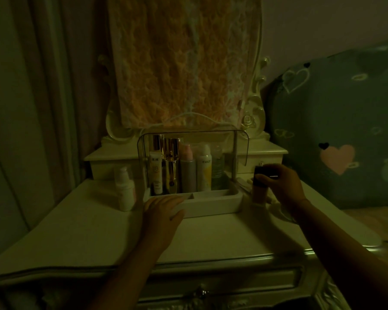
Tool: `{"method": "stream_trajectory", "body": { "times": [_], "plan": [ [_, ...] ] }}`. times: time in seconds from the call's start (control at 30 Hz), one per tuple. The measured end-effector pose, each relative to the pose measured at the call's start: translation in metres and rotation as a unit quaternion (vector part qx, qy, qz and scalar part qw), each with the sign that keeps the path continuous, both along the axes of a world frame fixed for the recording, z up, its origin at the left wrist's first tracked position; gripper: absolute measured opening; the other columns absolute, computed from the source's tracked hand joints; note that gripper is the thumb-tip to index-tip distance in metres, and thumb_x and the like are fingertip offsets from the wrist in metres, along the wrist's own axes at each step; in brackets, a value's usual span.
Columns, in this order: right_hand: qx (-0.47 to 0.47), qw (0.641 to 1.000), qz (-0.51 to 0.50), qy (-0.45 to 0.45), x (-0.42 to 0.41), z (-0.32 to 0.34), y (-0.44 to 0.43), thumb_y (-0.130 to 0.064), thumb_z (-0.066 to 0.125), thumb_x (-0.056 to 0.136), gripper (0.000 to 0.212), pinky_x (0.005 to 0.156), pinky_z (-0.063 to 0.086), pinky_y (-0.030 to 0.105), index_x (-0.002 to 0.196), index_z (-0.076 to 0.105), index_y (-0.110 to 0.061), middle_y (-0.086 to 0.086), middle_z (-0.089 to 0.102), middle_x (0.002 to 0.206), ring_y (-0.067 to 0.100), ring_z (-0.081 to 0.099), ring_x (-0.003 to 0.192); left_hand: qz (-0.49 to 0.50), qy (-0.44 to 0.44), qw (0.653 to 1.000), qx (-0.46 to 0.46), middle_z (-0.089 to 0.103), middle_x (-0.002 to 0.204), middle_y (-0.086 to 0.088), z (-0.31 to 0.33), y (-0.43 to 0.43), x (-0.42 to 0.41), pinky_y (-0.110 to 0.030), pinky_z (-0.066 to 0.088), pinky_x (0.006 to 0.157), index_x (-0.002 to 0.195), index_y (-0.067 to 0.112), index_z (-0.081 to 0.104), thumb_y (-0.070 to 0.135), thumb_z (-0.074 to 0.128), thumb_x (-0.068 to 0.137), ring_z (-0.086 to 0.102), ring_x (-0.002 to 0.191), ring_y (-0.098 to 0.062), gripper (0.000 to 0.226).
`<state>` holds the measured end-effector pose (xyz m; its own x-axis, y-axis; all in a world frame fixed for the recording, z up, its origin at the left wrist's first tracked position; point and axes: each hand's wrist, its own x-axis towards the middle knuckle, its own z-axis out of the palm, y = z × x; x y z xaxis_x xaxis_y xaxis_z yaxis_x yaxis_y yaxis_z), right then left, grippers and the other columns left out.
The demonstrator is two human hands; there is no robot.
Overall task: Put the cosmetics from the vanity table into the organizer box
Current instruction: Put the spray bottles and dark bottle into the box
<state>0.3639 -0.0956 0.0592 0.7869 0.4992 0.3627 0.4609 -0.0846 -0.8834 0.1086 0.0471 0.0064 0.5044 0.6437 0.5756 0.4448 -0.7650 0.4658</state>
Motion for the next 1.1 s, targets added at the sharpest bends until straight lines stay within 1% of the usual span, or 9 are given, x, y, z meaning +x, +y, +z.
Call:
{"method": "stream_trajectory", "body": {
  "times": [0.23, 0.43, 0.53, 0.67, 0.8, 0.9, 0.97, 1.03, 1.1],
  "plan": [
    [-0.027, 0.998, 0.053, -0.027, -0.019, 0.010, -0.013, -0.011, 0.067, 0.080, 0.035, 0.079, 0.053, 0.035, 0.114, 0.060, -0.006, 0.014, 0.064, 0.113, 0.027, 0.061, 0.101, -0.003, -0.010, 1.000, 0.005, 0.056, 0.129, 0.006, -0.002, 0.002, 0.000, -0.026, 0.012, 0.103, 0.120, 0.031, 0.056, 0.030, 0.058, 0.085, 0.041, 0.123, -0.015, 0.035],
    [-0.015, 0.995, 0.089, -0.038, -0.040, 0.022, -0.021, -0.008, 0.067, 0.079, 0.032, 0.090, 0.052, 0.041, 0.111, 0.061, -0.004, 0.013, 0.066, 0.107, 0.026, 0.063, 0.099, -0.004, -0.019, 1.000, 0.006, 0.058, 0.126, 0.004, -0.002, 0.002, 0.002, -0.030, 0.015, 0.105, 0.119, 0.029, 0.057, 0.029, 0.060, 0.085, 0.044, 0.121, -0.017, 0.034],
    [0.000, 0.994, 0.108, -0.028, -0.048, 0.029, -0.021, -0.007, 0.068, 0.078, 0.031, 0.088, 0.053, 0.040, 0.108, 0.062, -0.005, 0.012, 0.067, 0.102, 0.025, 0.064, 0.095, -0.003, -0.012, 1.000, 0.008, 0.058, 0.126, 0.005, -0.003, 0.003, 0.002, -0.029, 0.015, 0.105, 0.119, 0.030, 0.057, 0.030, 0.059, 0.084, 0.044, 0.121, -0.016, 0.035],
    [0.015, 0.991, 0.134, -0.023, -0.058, 0.035, -0.017, -0.006, 0.068, 0.078, 0.025, 0.072, 0.051, 0.022, 0.102, 0.064, -0.008, -0.002, 0.066, 0.088, 0.013, 0.065, 0.085, -0.001, -0.008, 1.000, 0.004, 0.058, 0.126, 0.007, -0.002, 0.003, 0.003, -0.028, 0.015, 0.105, 0.119, 0.030, 0.057, 0.032, 0.059, 0.085, 0.045, 0.121, -0.015, 0.035],
    [0.013, 0.989, 0.149, -0.016, -0.066, 0.035, -0.008, -0.007, 0.069, 0.077, 0.027, 0.064, 0.048, 0.017, 0.104, 0.063, -0.008, -0.006, 0.065, 0.086, 0.008, 0.063, 0.082, 0.007, -0.016, 1.000, -0.011, 0.059, 0.125, 0.009, 0.002, 0.000, 0.005, -0.024, 0.012, 0.100, 0.117, 0.034, 0.058, 0.034, 0.061, 0.082, 0.043, 0.121, -0.014, 0.035],
    [0.002, 0.987, 0.156, -0.023, -0.071, 0.036, 0.001, -0.010, 0.069, 0.077, 0.031, 0.066, 0.051, 0.019, 0.107, 0.063, -0.008, -0.001, 0.066, 0.094, 0.011, 0.064, 0.086, -0.017, -0.004, 0.998, -0.061, 0.057, 0.125, 0.009, 0.006, -0.006, 0.016, -0.026, 0.015, 0.102, 0.117, 0.034, 0.057, 0.041, 0.064, 0.078, 0.041, 0.121, -0.014, 0.040],
    [0.002, 0.985, 0.169, -0.022, -0.075, 0.037, 0.007, -0.009, 0.069, 0.077, 0.033, 0.065, 0.055, 0.020, 0.109, 0.062, -0.007, -0.001, 0.065, 0.095, 0.008, 0.064, 0.084, -0.077, -0.025, 0.985, -0.150, 0.055, 0.124, 0.009, 0.013, -0.013, 0.028, -0.034, 0.031, 0.103, 0.120, 0.031, 0.056, 0.041, 0.068, 0.074, 0.043, 0.118, -0.014, 0.048],
    [0.010, 0.983, 0.184, -0.015, -0.079, 0.038, 0.014, -0.007, 0.069, 0.077, 0.032, 0.065, 0.057, 0.020, 0.107, 0.062, -0.007, -0.005, 0.064, 0.089, 0.004, 0.063, 0.078, -0.151, -0.063, 0.956, -0.244, 0.052, 0.118, 0.011, 0.024, -0.020, 0.041, -0.027, 0.041, 0.090, 0.121, 0.030, 0.054, 0.033, 0.071, 0.074, 0.045, 0.112, -0.008, 0.050],
    [0.021, 0.982, 0.189, -0.010, -0.082, 0.040, 0.021, -0.006, 0.071, 0.075, 0.033, 0.064, 0.057, 0.017, 0.107, 0.063, -0.006, -0.001, 0.066, 0.090, 0.007, 0.064, 0.080, -0.194, -0.100, 0.930, -0.296, 0.055, 0.110, 0.012, 0.035, -0.023, 0.053, -0.019, 0.042, 0.077, 0.113, 0.035, 0.057, 0.026, 0.070, 0.077, 0.050, 0.106, -0.007, 0.039]
  ]
}}
